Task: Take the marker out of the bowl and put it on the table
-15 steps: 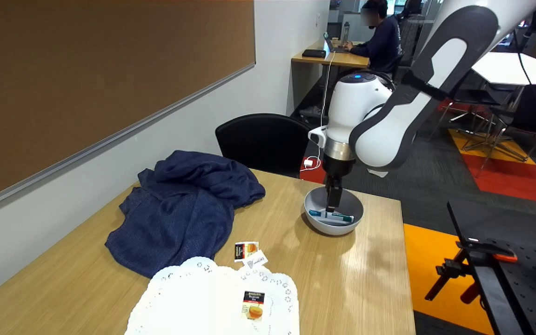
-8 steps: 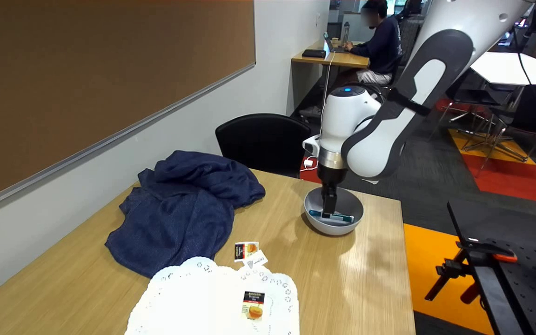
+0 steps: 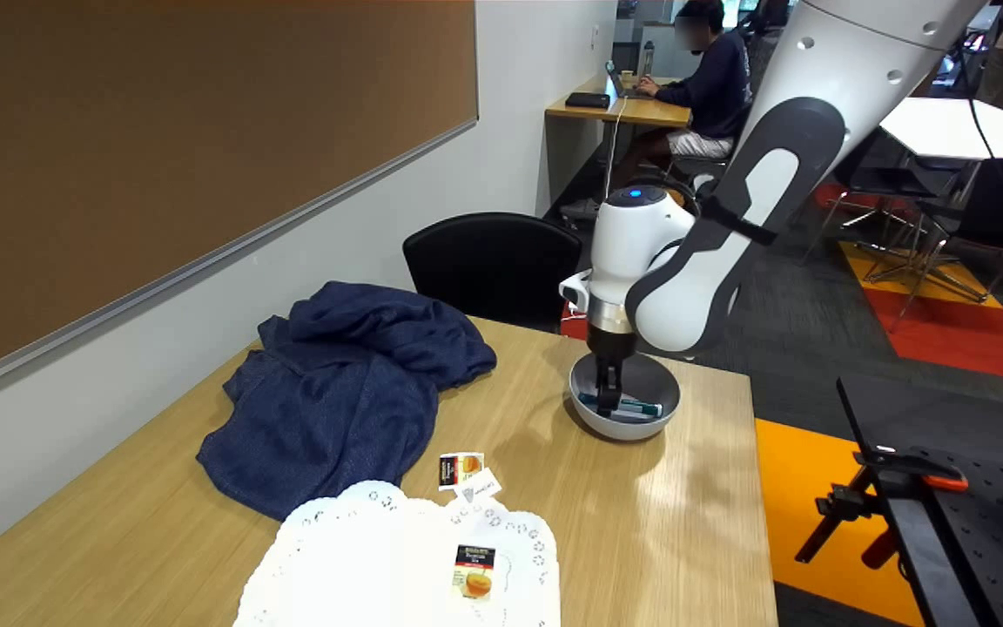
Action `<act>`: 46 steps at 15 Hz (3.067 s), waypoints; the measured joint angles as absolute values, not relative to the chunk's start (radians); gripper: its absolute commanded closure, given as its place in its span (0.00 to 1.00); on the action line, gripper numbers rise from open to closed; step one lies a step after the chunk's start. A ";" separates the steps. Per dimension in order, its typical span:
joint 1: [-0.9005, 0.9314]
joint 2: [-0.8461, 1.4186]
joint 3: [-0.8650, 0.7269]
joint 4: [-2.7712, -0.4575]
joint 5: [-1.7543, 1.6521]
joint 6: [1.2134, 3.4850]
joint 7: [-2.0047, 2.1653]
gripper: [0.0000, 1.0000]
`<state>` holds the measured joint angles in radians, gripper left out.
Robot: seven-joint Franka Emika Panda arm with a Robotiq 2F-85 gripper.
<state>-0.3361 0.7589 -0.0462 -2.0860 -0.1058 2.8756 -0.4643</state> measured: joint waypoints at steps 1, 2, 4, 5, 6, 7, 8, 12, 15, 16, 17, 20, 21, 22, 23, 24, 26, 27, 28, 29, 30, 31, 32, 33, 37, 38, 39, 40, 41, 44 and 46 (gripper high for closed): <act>-0.336 0.765 -0.046 -2.082 -0.107 2.876 -0.464 0.77; -0.336 0.770 -0.046 -2.078 -0.107 2.876 -0.464 0.84; -0.336 0.775 -0.045 -2.075 -0.110 2.876 -0.464 0.98; -0.335 0.775 -0.045 -2.075 -0.111 2.876 -0.464 1.00; -0.335 0.775 -0.045 -2.075 -0.111 2.876 -0.464 0.95; -0.334 0.775 -0.044 -2.075 -0.112 2.876 -0.464 0.95; -0.333 0.774 -0.044 -2.075 -0.112 2.876 -0.464 0.95; -0.325 0.741 -0.042 -2.093 -0.112 2.876 -0.443 0.95; -0.311 0.672 -0.046 -2.142 -0.112 2.885 -0.415 0.95; -0.301 0.643 -0.053 -2.165 -0.112 2.896 -0.399 0.95; -0.288 0.611 -0.062 -2.190 -0.112 2.908 -0.382 0.95; -0.231 0.515 -0.105 -2.263 -0.121 2.949 -0.327 0.95; -0.208 0.484 -0.122 -2.283 -0.131 2.956 -0.305 0.95; -0.185 0.454 -0.137 -2.300 -0.143 2.959 -0.284 0.95; -0.165 0.427 -0.146 -2.313 -0.152 2.959 -0.268 0.95; -0.148 0.401 -0.150 -2.323 -0.154 2.959 -0.259 0.95; -0.119 0.363 -0.149 -2.329 -0.157 2.958 -0.248 0.95; -0.107 0.350 -0.144 -2.329 -0.157 2.958 -0.247 0.95; -0.098 0.340 -0.137 -2.329 -0.157 2.958 -0.247 0.95; -0.091 0.332 -0.124 -2.328 -0.157 2.957 -0.247 0.95; -0.089 0.328 -0.107 -2.327 -0.157 2.953 -0.247 0.95; -0.086 0.327 -0.089 -2.324 -0.157 2.945 -0.247 0.95; -0.081 0.328 -0.072 -2.320 -0.157 2.933 -0.250 0.95; -0.075 0.329 -0.057 -2.315 -0.160 2.916 -0.253 0.95; -0.028 0.351 -0.033 -2.281 -0.231 2.836 -0.256 0.95; -0.016 0.363 -0.032 -2.270 -0.250 2.824 -0.260 0.95; -0.008 0.378 -0.026 -2.258 -0.263 2.814 -0.273 0.95; -0.005 0.395 -0.017 -2.246 -0.270 2.807 -0.290 0.95; -0.004 0.413 -0.005 -2.234 -0.272 2.805 -0.313 0.95; -0.002 0.473 0.029 -2.198 -0.279 2.804 -0.379 0.95; 0.001 0.513 0.039 -2.175 -0.300 2.804 -0.404 0.95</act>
<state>0.0013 0.5131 0.0394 -2.1753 -0.3000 2.8043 -0.4043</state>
